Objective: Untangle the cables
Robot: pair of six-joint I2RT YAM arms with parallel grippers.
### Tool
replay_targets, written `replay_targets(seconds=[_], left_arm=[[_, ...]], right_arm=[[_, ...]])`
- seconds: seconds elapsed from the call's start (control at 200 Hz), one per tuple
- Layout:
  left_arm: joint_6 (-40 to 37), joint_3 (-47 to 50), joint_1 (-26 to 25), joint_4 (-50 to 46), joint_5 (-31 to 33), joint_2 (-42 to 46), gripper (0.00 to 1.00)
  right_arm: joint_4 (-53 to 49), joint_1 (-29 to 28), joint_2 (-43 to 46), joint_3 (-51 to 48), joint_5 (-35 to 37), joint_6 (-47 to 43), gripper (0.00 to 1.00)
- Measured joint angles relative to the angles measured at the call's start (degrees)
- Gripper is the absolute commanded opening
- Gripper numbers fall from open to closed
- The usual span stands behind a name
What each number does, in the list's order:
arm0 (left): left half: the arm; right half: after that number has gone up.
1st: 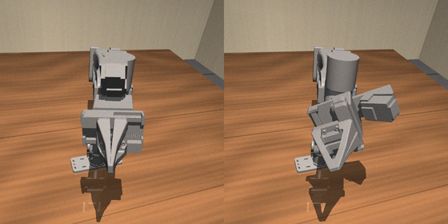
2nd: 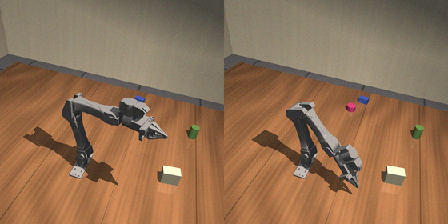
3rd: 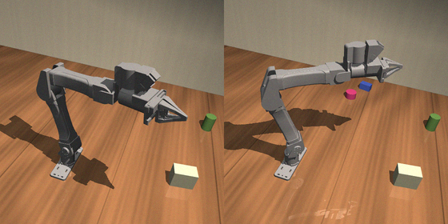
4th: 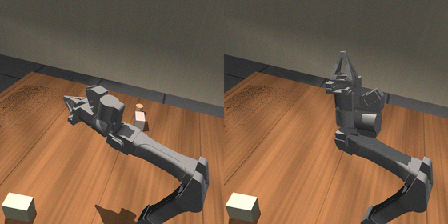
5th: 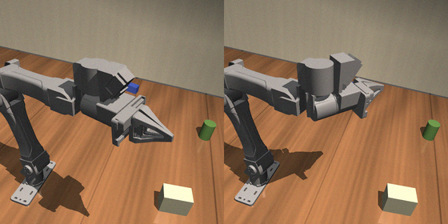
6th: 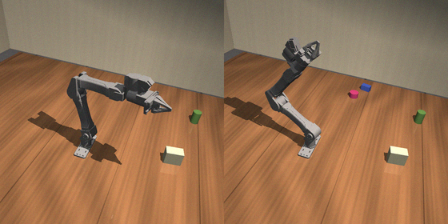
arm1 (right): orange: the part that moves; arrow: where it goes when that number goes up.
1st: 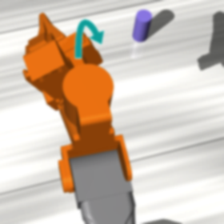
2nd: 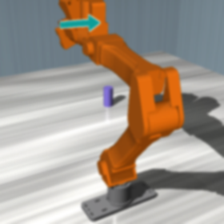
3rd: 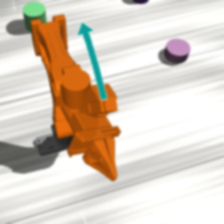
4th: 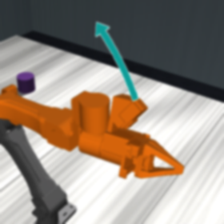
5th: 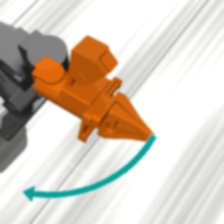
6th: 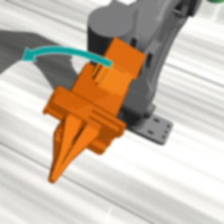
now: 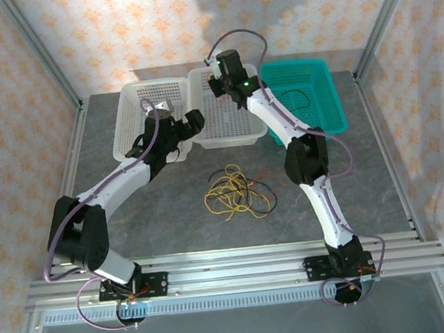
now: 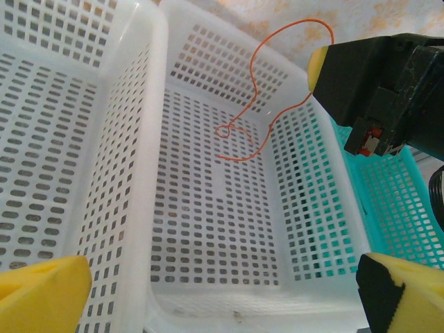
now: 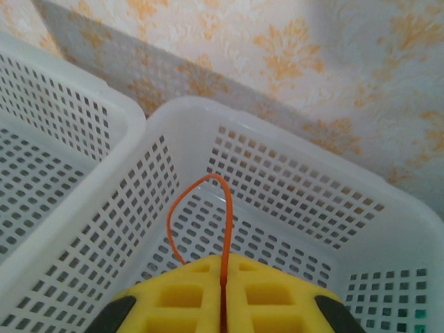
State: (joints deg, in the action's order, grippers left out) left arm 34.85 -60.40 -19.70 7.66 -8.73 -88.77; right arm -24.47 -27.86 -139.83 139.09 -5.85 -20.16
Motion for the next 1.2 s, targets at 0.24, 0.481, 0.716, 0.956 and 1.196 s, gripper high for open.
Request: replay_targets(seconds=[0.24,0.481,0.716,0.956,1.196], left_arm=[[0.00,0.00,0.00,0.55,-0.35,-1.27,0.99],[0.00,0.00,0.00,0.74,-0.74,-1.25,0.99],[-1.49,1.22,-1.88,-1.07,0.04,1.62,0.99],[-2.38,6.21,-9.57,-2.32,2.08,7.54,0.99],[-1.27,9.92,-15.69,-2.32,3.37,7.85,0.99]], right_arm=[[0.37,0.15,-0.55,-0.02,0.13,1.57,0.29],[0.33,0.61,-0.50,-0.22,1.62,3.50,0.29],[0.33,0.42,7.74,-13.07,1.05,6.56,0.25],[4.81,-2.89,26.03,-37.70,1.11,10.58,0.26],[8.48,-3.69,41.46,-57.42,1.92,16.48,0.26]])
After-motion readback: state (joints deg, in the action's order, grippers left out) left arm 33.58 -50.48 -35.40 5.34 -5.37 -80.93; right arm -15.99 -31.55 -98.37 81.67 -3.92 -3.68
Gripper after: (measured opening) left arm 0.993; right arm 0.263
